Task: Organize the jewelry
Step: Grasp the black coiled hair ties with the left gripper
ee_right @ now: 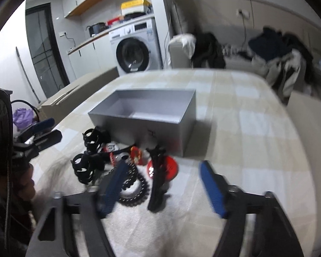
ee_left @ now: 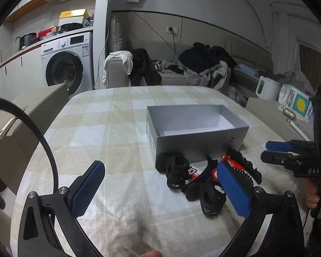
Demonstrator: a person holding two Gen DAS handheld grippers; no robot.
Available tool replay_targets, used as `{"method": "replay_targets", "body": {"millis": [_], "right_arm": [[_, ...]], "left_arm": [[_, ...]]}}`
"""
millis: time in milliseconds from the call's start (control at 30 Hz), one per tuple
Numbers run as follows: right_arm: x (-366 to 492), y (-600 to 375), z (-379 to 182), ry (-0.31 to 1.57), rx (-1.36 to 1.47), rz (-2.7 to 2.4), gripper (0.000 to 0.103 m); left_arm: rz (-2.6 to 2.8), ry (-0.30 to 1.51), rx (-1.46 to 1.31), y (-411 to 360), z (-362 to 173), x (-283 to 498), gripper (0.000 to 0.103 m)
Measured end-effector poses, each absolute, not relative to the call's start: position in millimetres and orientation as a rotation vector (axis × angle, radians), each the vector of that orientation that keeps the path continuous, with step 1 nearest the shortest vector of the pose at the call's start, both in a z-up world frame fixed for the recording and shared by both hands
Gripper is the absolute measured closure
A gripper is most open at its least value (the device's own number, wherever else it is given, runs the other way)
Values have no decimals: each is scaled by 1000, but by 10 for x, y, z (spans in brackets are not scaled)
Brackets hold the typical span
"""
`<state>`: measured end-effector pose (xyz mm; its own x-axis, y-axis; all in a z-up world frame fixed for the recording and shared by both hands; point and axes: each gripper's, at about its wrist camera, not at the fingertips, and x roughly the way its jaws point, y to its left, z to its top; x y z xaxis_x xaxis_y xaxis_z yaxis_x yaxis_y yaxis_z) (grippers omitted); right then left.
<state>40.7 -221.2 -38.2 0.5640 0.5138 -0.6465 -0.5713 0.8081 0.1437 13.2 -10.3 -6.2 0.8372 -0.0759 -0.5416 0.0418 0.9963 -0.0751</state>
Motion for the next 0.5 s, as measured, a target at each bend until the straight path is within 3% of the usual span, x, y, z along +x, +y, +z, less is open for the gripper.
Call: {"method": "replay_targets", "body": {"millis": [233,400,500], "right_arm": [[530,-2086,-527,848,-83,655,57],[603,-2072,-611,903,-71,621,82],[579,-2088,-618,910,-69,633,90]], "left_arm": [[-67,667,-62,-135,-127,246,1],[-94,732,-94,-142,-169,322,6],[-82,753,-100,-154,-183,365,9]]}}
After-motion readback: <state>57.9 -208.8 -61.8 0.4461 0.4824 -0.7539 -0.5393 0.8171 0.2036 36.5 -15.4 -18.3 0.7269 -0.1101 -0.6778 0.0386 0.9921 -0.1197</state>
